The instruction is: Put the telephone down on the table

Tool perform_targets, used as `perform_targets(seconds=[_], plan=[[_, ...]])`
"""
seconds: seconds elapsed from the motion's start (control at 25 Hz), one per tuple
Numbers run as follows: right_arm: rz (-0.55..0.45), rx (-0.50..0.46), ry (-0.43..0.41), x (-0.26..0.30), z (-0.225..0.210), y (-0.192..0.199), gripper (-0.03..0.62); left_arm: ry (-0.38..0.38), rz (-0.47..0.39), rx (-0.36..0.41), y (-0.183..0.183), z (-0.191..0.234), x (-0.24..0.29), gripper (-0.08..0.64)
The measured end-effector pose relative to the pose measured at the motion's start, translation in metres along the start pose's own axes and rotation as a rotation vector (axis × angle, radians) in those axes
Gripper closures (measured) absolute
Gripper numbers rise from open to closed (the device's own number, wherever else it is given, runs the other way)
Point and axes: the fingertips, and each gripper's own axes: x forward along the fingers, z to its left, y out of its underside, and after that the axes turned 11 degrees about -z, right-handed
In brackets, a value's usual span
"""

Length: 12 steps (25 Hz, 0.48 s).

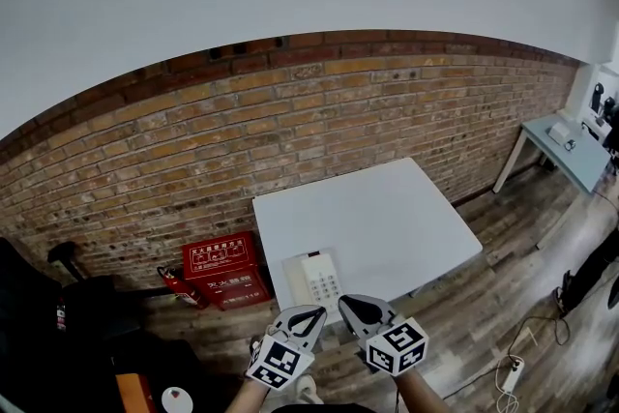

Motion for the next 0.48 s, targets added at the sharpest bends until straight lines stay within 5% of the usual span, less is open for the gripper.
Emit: perform_targets(seconds=[0.48], plan=[[-0.01, -0.007, -0.024, -0.056, 0.029, -0.01, 0.575, -0.072, -0.06, -0.063, -0.029, -0.044, -0.022, 0.552]])
